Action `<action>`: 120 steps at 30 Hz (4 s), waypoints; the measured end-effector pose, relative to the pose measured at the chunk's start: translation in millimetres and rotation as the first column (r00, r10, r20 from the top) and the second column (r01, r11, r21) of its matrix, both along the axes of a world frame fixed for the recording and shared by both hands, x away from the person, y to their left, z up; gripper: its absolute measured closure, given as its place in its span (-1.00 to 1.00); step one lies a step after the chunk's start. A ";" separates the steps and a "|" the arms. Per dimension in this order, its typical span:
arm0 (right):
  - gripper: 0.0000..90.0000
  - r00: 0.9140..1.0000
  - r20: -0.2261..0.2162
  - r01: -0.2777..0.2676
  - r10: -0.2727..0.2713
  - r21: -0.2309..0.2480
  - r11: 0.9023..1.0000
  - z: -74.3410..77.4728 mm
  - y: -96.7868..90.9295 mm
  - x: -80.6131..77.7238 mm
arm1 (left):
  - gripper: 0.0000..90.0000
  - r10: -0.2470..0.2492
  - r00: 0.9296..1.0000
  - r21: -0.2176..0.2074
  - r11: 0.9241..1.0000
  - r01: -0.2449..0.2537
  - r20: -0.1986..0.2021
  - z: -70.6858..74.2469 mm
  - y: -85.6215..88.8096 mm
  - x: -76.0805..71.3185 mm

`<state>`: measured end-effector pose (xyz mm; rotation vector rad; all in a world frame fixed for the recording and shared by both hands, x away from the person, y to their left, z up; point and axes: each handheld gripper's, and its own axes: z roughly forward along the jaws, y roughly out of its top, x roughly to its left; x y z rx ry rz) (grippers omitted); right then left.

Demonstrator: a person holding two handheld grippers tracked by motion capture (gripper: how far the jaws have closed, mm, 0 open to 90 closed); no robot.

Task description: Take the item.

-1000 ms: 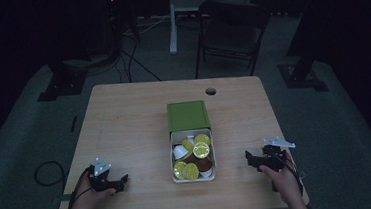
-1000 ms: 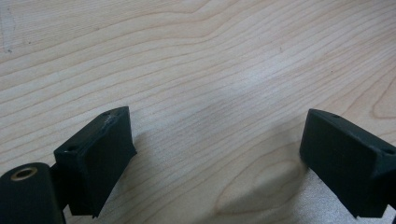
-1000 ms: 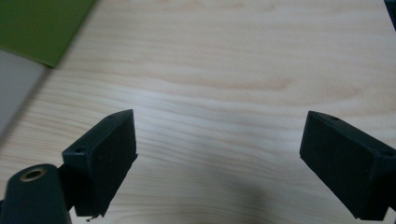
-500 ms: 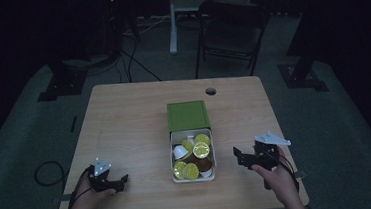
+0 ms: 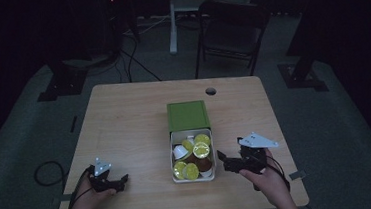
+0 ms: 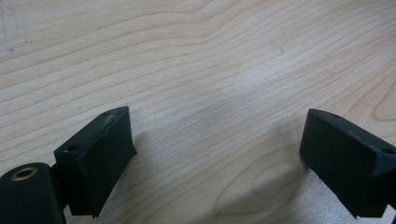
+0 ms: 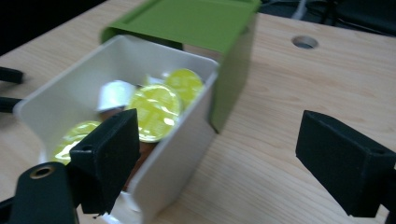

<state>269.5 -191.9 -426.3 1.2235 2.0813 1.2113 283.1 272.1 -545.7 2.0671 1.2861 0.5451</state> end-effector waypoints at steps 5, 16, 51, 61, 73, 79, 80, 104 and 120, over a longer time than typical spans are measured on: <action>-0.70 0.997 0.007 -0.075 0.075 0.000 0.997 4.9 16.6 -5.0 | -0.78 0.000 1.000 0.000 1.000 0.000 0.000 0.0 0.0 0.0; -0.70 0.977 0.001 -0.212 0.212 -0.021 0.977 -0.2 52.2 -11.0 | -0.78 0.000 1.000 0.000 1.000 0.000 0.001 0.0 0.0 0.0; -0.50 0.956 -0.098 -0.282 0.276 -0.064 0.957 -51.9 103.2 -9.4 | -0.78 0.000 1.000 0.000 1.000 0.000 0.000 0.0 0.0 0.0; -0.32 0.960 -0.107 -0.271 0.260 -0.101 0.957 -60.1 107.8 -10.7 | -0.78 0.000 1.000 0.000 1.000 0.000 0.000 0.0 0.1 0.0; -0.14 0.975 -0.062 -0.222 0.214 -0.188 0.957 -67.0 119.7 -12.1 | -0.78 0.000 1.000 0.000 1.000 0.000 0.000 0.0 0.1 0.0; 0.06 0.975 -0.085 -0.218 0.206 -0.179 0.959 -70.4 121.4 -8.4 | -0.78 0.001 1.000 -0.002 1.000 -0.001 0.001 -0.1 0.0 0.0; 0.06 0.974 -0.089 -0.221 0.208 -0.179 0.959 -70.2 121.5 -8.0 | -0.78 0.001 1.000 -0.002 1.000 -0.001 0.001 -0.1 0.0 0.0; 0.32 0.961 -0.049 -0.275 0.271 -0.129 0.953 -45.5 107.8 -6.8 | -0.78 0.000 1.000 -0.001 1.000 0.000 0.000 0.0 0.1 0.0; 0.32 0.962 0.011 -0.271 0.271 -0.048 0.962 -15.9 93.4 -5.8 | -0.78 0.000 1.000 -0.001 1.000 0.000 0.000 0.0 0.0 0.0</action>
